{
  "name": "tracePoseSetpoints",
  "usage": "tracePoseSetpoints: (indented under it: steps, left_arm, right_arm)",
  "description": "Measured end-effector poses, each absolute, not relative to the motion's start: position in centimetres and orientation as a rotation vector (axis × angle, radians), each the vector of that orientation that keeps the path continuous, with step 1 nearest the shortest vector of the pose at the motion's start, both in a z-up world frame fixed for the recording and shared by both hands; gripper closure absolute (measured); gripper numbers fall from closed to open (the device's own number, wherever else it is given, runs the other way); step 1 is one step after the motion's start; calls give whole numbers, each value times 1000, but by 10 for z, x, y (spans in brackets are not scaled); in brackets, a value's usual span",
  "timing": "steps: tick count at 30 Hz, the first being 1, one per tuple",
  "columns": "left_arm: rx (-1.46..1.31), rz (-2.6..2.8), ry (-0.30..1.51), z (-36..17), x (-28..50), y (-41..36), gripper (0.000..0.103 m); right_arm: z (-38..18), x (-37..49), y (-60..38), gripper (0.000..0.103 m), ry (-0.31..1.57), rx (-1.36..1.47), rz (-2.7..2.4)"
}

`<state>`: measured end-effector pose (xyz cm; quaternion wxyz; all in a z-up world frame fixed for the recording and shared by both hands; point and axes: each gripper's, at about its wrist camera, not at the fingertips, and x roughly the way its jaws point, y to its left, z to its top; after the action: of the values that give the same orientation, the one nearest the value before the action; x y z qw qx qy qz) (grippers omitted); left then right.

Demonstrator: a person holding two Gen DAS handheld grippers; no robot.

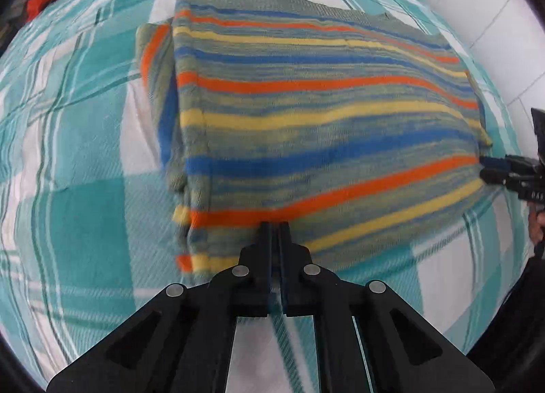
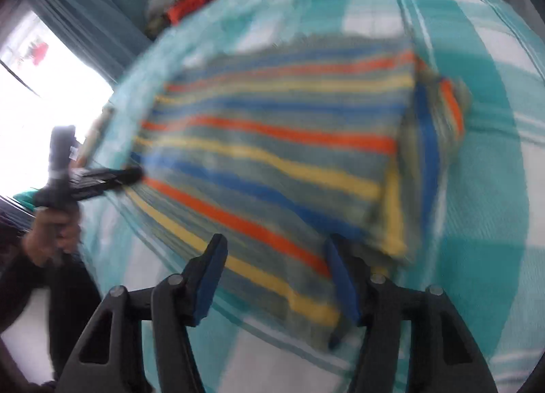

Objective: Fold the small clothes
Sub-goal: 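Grasp the sweater hem with both grippers and fold it up toward the collar, then open both grippers and withdraw from the folded sweater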

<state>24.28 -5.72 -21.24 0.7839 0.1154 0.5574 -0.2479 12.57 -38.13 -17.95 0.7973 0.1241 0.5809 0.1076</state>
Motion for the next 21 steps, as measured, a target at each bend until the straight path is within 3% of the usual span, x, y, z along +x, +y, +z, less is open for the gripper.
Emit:
tracePoseSetpoints:
  steps: [1, 2, 3, 4, 6, 7, 8, 12, 21]
  left_arm:
    - [293, -505, 1184, -206, 232, -50, 98]
    - [328, -478, 1162, -199, 221, -45, 98]
    - [350, -461, 1137, -192, 210, -40, 86]
    - [356, -458, 1113, -185, 199, -37, 63]
    - [339, -455, 1052, -173, 175, -35, 28]
    - [322, -459, 1025, -168, 163, -36, 23]
    - [303, -470, 1008, -166, 152, -39, 23]
    - [306, -443, 989, -166, 111, -60, 19]
    - [355, -333, 938, -150, 61, -76, 15]
  right_arm:
    - [-179, 110, -386, 71, 1214, 230, 215]
    - [-173, 97, -391, 71, 1195, 220, 193]
    - [-169, 87, -396, 72, 1218, 244, 171]
    - [-164, 78, -401, 67, 1220, 274, 144]
    - [-152, 60, -404, 62, 1165, 284, 110]
    - [-146, 52, -404, 60, 1132, 279, 101]
    - [-141, 44, -403, 58, 1105, 279, 85]
    - [-139, 16, -407, 33, 986, 355, -11]
    - [-148, -32, -389, 31, 929, 376, -124]
